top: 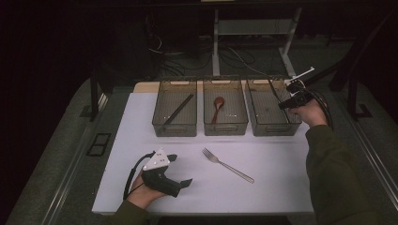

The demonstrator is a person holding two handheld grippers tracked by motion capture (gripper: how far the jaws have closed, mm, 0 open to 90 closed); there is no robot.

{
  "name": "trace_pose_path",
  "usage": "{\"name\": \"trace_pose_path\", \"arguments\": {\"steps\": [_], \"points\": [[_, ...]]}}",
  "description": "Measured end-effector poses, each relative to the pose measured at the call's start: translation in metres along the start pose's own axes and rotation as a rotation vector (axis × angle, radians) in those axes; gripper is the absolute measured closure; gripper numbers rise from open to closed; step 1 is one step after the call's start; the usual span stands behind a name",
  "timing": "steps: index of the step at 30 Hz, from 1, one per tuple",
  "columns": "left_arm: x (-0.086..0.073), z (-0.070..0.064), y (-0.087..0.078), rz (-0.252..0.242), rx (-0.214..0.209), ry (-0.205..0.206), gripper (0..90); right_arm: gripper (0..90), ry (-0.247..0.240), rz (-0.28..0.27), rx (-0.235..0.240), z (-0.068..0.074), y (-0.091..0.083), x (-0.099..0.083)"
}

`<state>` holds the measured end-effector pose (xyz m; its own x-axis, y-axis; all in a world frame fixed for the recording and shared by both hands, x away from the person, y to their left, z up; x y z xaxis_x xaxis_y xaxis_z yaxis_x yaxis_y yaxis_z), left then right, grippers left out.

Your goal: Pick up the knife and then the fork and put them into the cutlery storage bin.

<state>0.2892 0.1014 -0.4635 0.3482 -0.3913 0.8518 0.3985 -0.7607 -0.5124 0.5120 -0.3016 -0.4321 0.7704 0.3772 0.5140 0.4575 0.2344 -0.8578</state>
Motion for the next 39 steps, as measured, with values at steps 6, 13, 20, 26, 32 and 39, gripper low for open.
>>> {"name": "trace_pose_path", "arguments": {"steps": [6,13,20,26,32,39], "points": [[0.0,0.001,0.0,0.001,-0.001,0.0,0.0,80.1,0.003,0.068,-0.021,-0.002,0.012,-0.01],[0.0,0.0,0.0,0.001,-0.001,0.003,0.0,74.2,0.016,0.034,0.0,0.002,0.008,-0.007],[0.0,-0.001,0.0,0.003,0.0,0.006,0.0,58.2,0.024,-0.057,0.082,0.012,-0.012,-0.005],[0.0,-0.001,0.0,0.008,0.0,0.011,0.0,47.6,-0.004,-0.133,0.122,0.027,-0.038,-0.007],[0.001,-0.002,0.0,0.005,0.002,0.011,0.0,43.0,-0.045,-0.19,0.175,0.05,-0.058,-0.011],[0.0,-0.002,0.0,0.006,0.001,0.011,0.0,42.0,-0.076,-0.234,0.228,0.076,-0.068,-0.025]]}}
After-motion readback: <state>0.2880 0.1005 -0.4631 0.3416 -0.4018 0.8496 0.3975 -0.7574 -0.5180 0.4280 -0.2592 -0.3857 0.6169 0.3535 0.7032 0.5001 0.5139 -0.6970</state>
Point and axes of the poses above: each handheld gripper's, and its own axes: y roughly forward along the jaws, x roughly out of its top, z roughly to its left, the point moved 7 cm from there along y, roughly forward along the jaws, and after that the axes turned 1 degree about -x, right-handed, at the moved point
